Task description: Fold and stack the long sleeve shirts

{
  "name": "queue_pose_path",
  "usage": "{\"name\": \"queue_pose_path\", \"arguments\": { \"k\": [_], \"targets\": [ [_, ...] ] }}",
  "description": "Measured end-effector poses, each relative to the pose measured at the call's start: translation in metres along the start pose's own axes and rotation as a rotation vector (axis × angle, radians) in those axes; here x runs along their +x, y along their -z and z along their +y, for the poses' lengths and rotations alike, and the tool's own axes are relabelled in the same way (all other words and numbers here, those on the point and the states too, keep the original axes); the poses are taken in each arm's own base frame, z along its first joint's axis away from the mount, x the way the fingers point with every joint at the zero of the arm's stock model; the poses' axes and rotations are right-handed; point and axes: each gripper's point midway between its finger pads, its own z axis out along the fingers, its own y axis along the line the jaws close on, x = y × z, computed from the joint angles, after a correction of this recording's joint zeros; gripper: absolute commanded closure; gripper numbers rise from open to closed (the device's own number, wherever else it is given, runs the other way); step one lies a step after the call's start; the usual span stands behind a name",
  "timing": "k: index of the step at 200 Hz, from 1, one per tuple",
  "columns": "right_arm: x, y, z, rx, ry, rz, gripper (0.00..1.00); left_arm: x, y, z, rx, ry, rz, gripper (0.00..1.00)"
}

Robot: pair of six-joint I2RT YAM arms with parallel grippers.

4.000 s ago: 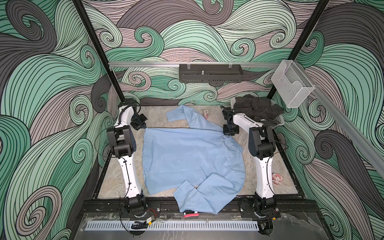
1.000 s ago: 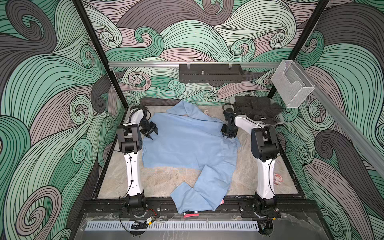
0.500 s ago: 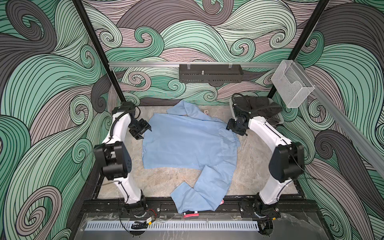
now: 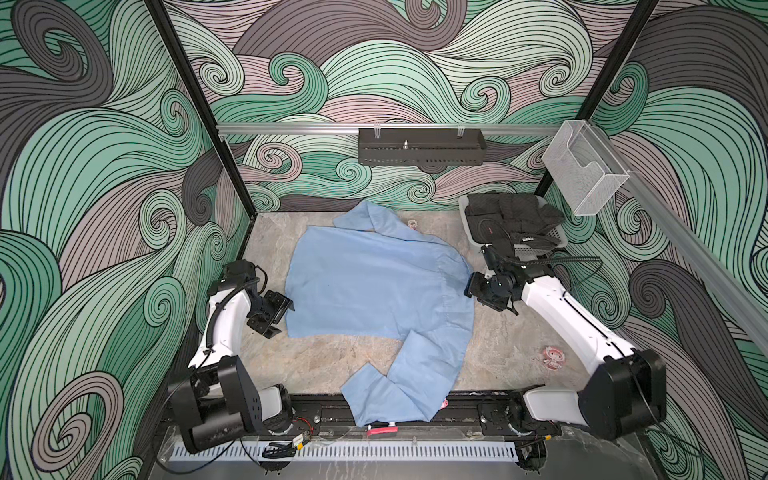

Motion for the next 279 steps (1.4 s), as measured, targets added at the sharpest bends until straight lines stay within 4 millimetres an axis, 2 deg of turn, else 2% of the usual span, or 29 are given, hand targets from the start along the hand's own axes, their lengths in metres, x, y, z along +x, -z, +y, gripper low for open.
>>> {"name": "queue_pose_path", "arguments": {
  "k": [19, 48, 71, 106, 140, 192, 214, 233, 252, 279],
  "targets": [
    [0.014, 0.001, -0.002, -0.018, 0.001, 0.016, 0.35, 0.0, -0.015, 0.006, 0.006, 0.054, 0.012, 0.35],
    [0.03, -0.008, -0.009, -0.015, -0.005, 0.063, 0.35, 0.008, -0.051, 0.018, 0.008, 0.148, 0.082, 0.35],
    [0.037, -0.009, -0.011, -0.024, -0.008, 0.078, 0.35, 0.016, -0.066, 0.028, 0.004, 0.199, 0.106, 0.35],
    [0.04, -0.005, -0.009, -0.048, -0.008, 0.08, 0.35, 0.004, -0.068, 0.021, 0.037, 0.211, 0.058, 0.37],
    [0.044, -0.005, -0.01, -0.055, -0.012, 0.086, 0.35, -0.006, -0.075, 0.022, 0.051, 0.235, 0.001, 0.52],
    [0.05, 0.007, -0.007, -0.096, -0.047, 0.088, 0.33, -0.01, -0.081, 0.026, 0.051, 0.261, -0.016, 1.0],
    [0.059, 0.012, -0.009, -0.113, -0.082, 0.103, 0.31, -0.009, -0.077, 0.026, 0.063, 0.248, -0.026, 1.0],
    [0.076, 0.012, -0.018, -0.117, -0.129, 0.133, 0.31, -0.008, -0.068, 0.023, 0.09, 0.231, -0.048, 1.0],
    [0.099, 0.005, -0.03, -0.105, -0.184, 0.185, 0.32, -0.007, -0.06, 0.022, 0.108, 0.214, -0.064, 1.0],
    [0.129, -0.008, -0.043, -0.081, -0.244, 0.267, 0.33, -0.005, -0.061, 0.024, 0.107, 0.207, -0.056, 1.0]
  ]
}}
